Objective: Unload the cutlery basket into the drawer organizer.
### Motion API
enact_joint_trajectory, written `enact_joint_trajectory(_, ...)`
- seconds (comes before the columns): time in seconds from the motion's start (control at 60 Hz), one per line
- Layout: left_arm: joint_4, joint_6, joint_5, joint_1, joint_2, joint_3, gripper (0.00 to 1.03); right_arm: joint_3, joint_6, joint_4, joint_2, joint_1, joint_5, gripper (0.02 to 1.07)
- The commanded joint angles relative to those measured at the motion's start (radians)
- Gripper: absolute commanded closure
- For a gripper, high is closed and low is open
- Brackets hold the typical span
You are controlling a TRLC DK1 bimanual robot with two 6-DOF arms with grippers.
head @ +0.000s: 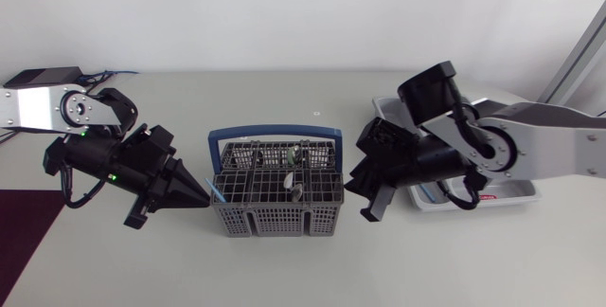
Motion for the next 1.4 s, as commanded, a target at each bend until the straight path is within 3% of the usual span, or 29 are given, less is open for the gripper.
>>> enact_joint_trajectory(0.0,0.000,0.046,0.028,0.033,-0.046,-0.007,0.60,-0.059,0.004,0.006,-0.078,-0.012,0.002,0.12)
enact_joint_trajectory(0.083,-0.001,0.054,0.028,0.068,-0.104,-0.036,0.43,-0.106,-0.003,0.001,-0.149,-0.047,0.001,0.09)
enact_joint_trajectory(0.267,-0.003,0.056,0.028,0.096,-0.259,-0.108,0.26,-0.191,-0.029,-0.023,-0.259,-0.081,0.001,0.09)
enact_joint_trajectory(0.483,-0.003,0.008,0.028,0.030,-0.414,-0.165,0.23,-0.240,-0.029,-0.059,-0.362,-0.081,-0.001,0.09)
enact_joint_trajectory(0.7,0.005,-0.055,0.028,-0.024,-0.443,-0.139,0.24,-0.241,-0.026,-0.091,-0.409,-0.081,-0.002,0.09)
enact_joint_trajectory(1.05,0.200,-0.228,-0.042,-0.122,-0.434,-0.157,0.28,-0.214,-0.017,-0.109,-0.422,-0.064,-0.004,0.09)
enact_joint_trajectory(1.167,0.220,-0.237,-0.065,-0.140,-0.420,-0.159,0.44,-0.198,-0.003,-0.109,-0.415,-0.039,-0.004,0.09)
enact_joint_trajectory(1.267,0.240,-0.251,-0.087,-0.152,-0.413,-0.163,0.46,-0.180,0.012,-0.108,-0.411,-0.004,-0.005,0.09)
enact_joint_trajectory(1.383,0.283,-0.267,-0.116,-0.169,-0.411,-0.183,0.63,-0.155,0.035,-0.105,-0.403,0.038,-0.005,0.09)
